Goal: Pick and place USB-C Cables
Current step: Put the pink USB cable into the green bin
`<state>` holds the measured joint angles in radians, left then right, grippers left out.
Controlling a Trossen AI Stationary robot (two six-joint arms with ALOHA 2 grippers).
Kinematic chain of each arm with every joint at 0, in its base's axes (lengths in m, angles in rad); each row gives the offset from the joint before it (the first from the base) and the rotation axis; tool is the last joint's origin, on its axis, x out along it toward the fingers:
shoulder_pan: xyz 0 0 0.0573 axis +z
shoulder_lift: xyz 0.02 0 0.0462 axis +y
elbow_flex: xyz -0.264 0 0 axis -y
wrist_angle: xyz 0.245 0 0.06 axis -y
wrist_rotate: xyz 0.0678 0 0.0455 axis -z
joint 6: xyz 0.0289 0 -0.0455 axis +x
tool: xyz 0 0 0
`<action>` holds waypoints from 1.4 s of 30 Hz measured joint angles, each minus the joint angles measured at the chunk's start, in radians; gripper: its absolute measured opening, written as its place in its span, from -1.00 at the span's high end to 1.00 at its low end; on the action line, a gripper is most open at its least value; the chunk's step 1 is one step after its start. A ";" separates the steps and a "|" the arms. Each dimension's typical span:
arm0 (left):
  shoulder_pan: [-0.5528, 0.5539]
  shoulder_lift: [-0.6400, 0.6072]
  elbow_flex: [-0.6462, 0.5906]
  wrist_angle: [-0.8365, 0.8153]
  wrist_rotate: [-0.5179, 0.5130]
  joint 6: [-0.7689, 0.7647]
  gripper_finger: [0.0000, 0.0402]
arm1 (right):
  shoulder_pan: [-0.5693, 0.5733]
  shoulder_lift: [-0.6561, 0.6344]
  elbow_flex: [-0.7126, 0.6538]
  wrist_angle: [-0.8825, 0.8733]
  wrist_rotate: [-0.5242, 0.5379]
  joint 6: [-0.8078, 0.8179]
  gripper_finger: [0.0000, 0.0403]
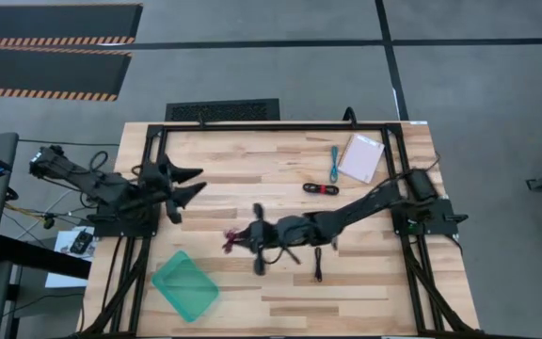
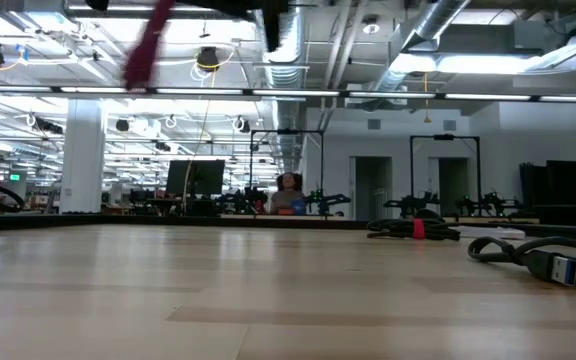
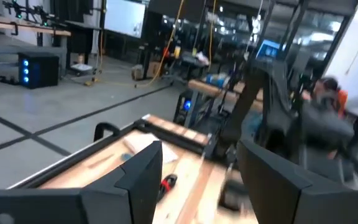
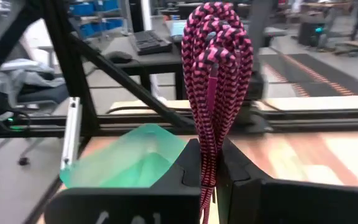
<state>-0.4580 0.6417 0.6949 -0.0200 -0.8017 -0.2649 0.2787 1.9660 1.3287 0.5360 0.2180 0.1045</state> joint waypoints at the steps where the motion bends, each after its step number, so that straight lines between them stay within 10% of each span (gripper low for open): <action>1: 0.000 -0.013 0.000 0.000 0.000 0.000 0.03 | 0.000 0.035 0.043 -0.004 -0.021 0.000 0.92; 17: 0.000 -0.066 0.000 0.000 -0.077 0.002 0.03 | -0.003 0.492 0.722 -0.197 -0.405 0.108 0.89; 28: 0.000 -0.066 0.000 -0.016 -0.077 -0.010 0.03 | 0.001 0.659 0.891 -0.347 -0.433 0.157 0.82; 42: 0.000 -0.066 0.000 -0.022 -0.077 -0.013 0.03 | -0.016 0.659 0.892 -0.378 -0.426 0.128 -0.27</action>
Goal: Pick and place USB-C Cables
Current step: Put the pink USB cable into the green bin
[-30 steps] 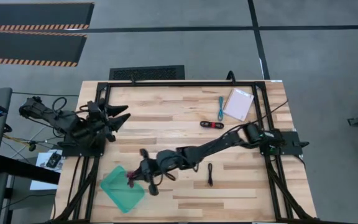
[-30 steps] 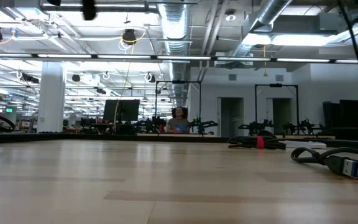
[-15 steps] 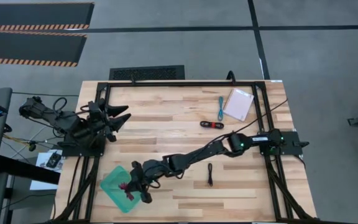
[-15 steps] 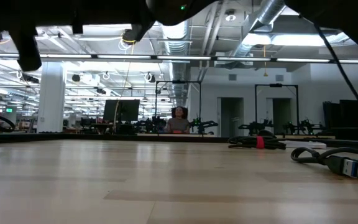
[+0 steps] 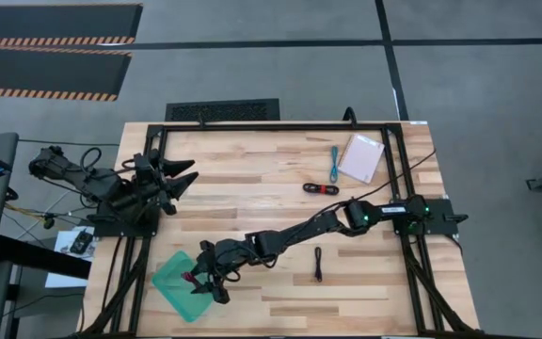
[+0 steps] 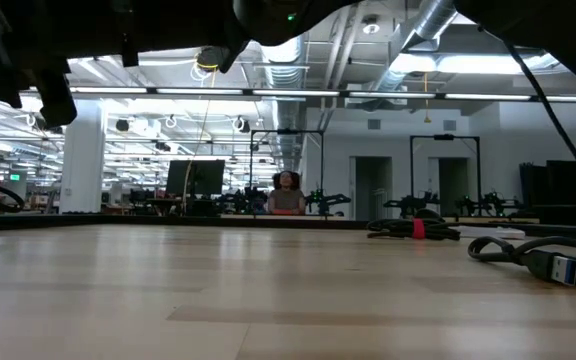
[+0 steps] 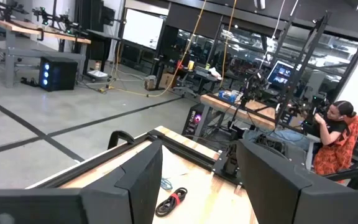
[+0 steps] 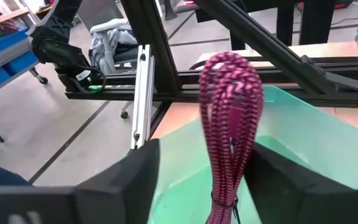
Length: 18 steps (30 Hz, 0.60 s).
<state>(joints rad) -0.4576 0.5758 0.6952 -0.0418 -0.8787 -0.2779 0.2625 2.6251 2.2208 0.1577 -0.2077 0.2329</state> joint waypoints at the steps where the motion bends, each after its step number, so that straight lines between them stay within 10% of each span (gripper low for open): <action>1: 0.000 0.000 0.000 0.000 0.000 -0.004 0.03 | -0.003 0.000 0.000 0.000 0.000 0.002 -0.31; 18: 0.000 0.000 0.000 -0.024 0.000 -0.012 0.03 | -0.023 0.000 0.000 -0.020 0.000 -0.128 -0.34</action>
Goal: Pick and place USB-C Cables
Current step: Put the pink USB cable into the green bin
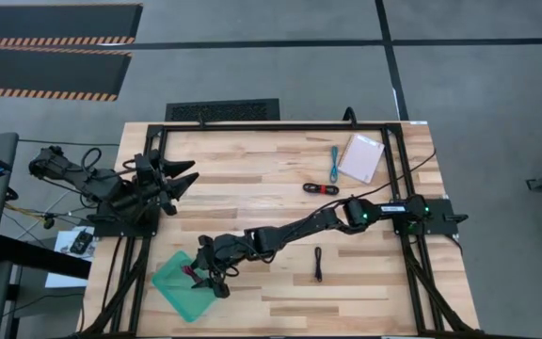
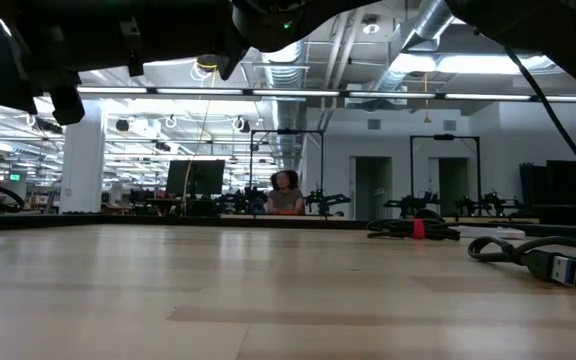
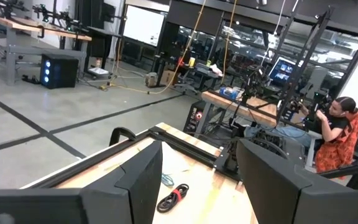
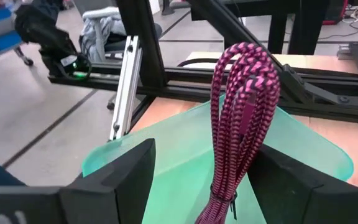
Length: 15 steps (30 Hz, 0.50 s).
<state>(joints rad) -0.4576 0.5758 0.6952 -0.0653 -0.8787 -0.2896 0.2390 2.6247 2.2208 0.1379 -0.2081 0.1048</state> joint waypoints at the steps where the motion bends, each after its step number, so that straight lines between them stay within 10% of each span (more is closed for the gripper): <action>1: 0.000 0.000 0.000 0.000 0.000 0.000 0.03 | 0.000 0.000 0.000 -0.001 0.000 -0.002 -0.34; 15: 0.000 0.000 0.000 -0.056 0.000 -0.034 0.03 | -0.014 -0.002 0.000 -0.032 0.000 -0.063 -0.34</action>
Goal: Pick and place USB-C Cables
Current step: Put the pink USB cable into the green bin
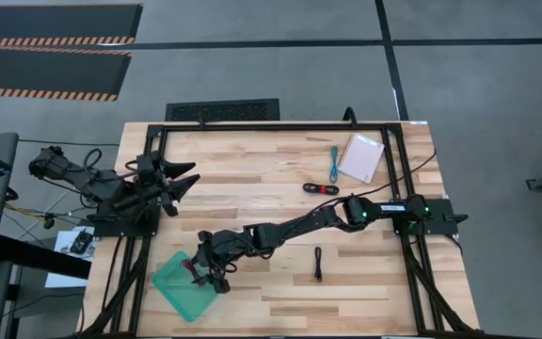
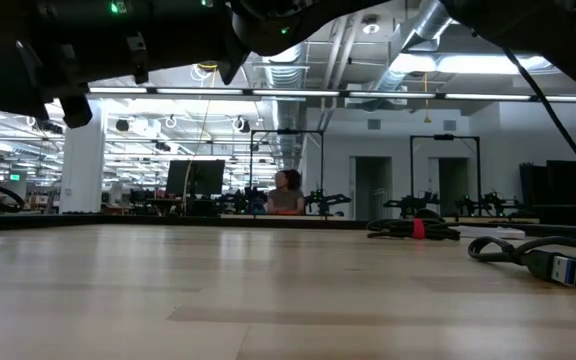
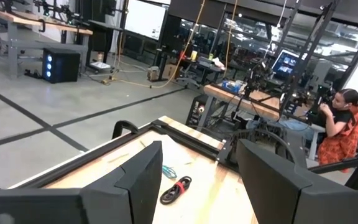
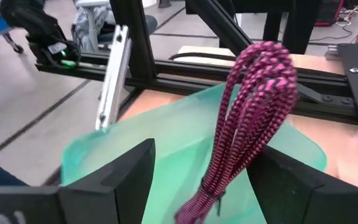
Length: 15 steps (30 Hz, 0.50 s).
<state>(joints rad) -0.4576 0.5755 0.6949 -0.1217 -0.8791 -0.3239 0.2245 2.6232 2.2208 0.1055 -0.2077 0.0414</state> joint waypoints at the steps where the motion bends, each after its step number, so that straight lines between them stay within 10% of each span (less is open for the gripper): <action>1: 0.000 0.000 0.000 -0.005 0.000 -0.002 0.03 | 0.000 0.000 0.000 -0.006 0.000 -0.009 -0.34; 15: 0.000 0.000 0.000 -0.016 0.000 0.003 0.03 | 0.039 0.000 0.000 -0.093 0.052 -0.122 -0.34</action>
<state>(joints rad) -0.4576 0.5755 0.6949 -0.1378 -0.8792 -0.3206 0.2640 2.6228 2.2208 0.0121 -0.1554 -0.0807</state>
